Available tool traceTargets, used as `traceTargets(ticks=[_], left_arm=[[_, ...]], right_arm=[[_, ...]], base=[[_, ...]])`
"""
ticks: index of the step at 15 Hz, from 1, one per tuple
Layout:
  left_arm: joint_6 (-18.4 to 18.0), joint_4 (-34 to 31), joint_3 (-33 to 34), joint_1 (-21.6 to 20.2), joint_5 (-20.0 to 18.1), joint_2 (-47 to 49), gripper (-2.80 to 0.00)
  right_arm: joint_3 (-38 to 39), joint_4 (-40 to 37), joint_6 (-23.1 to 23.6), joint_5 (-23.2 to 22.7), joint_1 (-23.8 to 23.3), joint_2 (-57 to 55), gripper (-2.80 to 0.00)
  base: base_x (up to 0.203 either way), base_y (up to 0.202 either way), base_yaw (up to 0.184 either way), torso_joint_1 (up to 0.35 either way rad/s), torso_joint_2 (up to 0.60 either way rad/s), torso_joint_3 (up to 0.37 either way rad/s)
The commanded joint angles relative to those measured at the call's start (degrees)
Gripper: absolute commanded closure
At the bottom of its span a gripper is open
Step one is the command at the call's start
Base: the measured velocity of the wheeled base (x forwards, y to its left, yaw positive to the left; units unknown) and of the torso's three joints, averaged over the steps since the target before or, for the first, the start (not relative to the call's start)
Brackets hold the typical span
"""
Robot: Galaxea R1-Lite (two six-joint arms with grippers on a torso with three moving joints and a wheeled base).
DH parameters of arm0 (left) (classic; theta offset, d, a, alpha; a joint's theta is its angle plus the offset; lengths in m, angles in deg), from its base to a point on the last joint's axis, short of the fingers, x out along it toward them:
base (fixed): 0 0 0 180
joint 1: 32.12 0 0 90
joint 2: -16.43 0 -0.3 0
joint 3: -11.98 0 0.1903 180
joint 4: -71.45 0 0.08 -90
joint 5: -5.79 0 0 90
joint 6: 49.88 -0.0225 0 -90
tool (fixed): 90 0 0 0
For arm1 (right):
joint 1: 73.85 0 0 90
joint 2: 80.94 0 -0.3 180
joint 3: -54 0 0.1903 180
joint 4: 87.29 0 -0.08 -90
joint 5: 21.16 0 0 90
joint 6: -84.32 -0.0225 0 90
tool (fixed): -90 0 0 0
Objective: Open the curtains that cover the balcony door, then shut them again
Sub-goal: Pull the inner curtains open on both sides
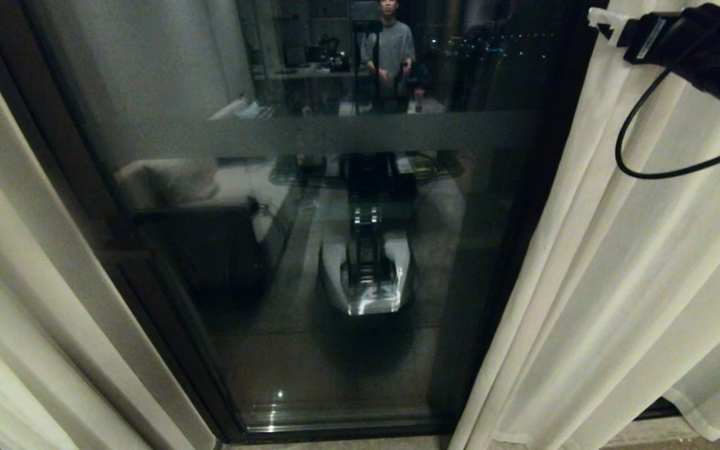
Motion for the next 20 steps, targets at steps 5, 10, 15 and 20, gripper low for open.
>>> traceTargets(ticks=[5, 10, 15, 20], left_arm=[[0.0, 0.0, 0.0, 0.0, 0.0, 0.0, 0.00], [0.0, 0.0, 0.0, 0.0, 0.1, 0.0, 0.00], [0.0, 0.0, 0.0, 0.0, 0.1, 0.0, 0.00], [0.1, 0.0, 0.0, 0.0, 0.0, 0.0, 0.00]], right_arm=[[0.1, 0.2, 0.0, -0.1, -0.4, 0.2, -2.80], [0.0, -0.3, -0.1, -0.3, -0.4, 0.2, 0.00], [0.0, -0.1, -0.2, -0.3, -0.4, 0.3, 0.00], [-0.1, -0.1, -0.4, -0.3, -0.4, 0.7, 0.00]], base=[[0.000, 0.000, 0.000, 0.000, 0.00, 0.000], [0.000, 0.000, 0.000, 0.000, 0.00, 0.000], [0.000, 0.000, 0.000, 0.000, 0.00, 0.000], [0.000, 0.000, 0.000, 0.000, 0.00, 0.000]])
